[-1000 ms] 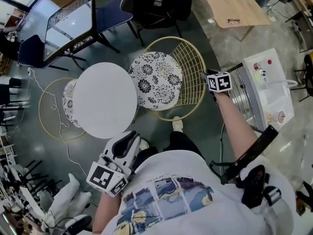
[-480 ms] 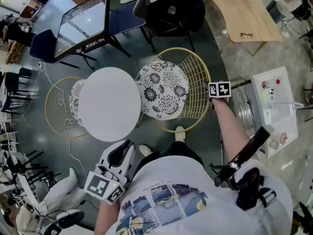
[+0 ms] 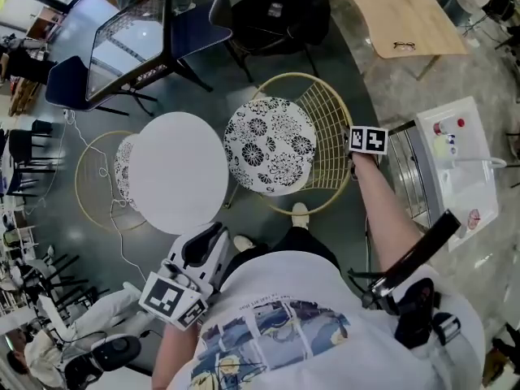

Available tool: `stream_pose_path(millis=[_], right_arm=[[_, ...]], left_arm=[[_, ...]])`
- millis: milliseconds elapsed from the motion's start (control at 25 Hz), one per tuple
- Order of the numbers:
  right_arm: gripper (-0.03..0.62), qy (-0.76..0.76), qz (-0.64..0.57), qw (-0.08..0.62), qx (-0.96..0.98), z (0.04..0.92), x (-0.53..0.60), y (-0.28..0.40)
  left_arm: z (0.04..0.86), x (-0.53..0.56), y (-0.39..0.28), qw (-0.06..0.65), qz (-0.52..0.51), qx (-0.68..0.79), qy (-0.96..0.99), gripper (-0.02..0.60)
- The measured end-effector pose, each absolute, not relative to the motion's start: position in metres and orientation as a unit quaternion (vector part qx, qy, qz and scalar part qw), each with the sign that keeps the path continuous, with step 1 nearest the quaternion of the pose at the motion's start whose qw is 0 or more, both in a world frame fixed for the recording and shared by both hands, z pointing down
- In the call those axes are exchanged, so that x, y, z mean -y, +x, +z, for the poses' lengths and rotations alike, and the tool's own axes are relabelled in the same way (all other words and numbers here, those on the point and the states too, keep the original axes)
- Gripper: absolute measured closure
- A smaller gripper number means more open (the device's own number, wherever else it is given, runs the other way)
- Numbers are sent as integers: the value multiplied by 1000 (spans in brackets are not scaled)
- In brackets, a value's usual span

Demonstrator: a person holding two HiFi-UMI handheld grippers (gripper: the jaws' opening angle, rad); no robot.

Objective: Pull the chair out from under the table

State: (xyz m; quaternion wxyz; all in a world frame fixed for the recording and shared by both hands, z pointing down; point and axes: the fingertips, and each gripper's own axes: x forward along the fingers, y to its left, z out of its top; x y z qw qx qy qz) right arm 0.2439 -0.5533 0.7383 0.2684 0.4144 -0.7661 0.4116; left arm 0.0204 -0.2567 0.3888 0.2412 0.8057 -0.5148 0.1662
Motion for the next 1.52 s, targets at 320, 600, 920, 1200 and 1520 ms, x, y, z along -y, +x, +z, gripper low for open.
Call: stream_pose_path(millis=[320, 600, 920, 1200, 1520], right_arm=[[540, 453, 423, 254, 743, 749, 551, 253], [540, 481, 434, 245, 721, 754, 548, 242], [546, 514, 424, 260, 698, 748, 551, 248], [545, 511, 394, 296, 704, 729, 551, 246], [530, 541, 328, 333, 699, 689, 514, 252]], left_arm=[[405, 255, -36, 241, 174, 476, 828, 548], [413, 248, -118, 245, 181, 448, 841, 548], [412, 244, -188, 262, 187, 432, 843, 548], [396, 245, -194, 265, 185, 423, 846, 548], [387, 220, -219, 244, 162, 424, 857, 548]])
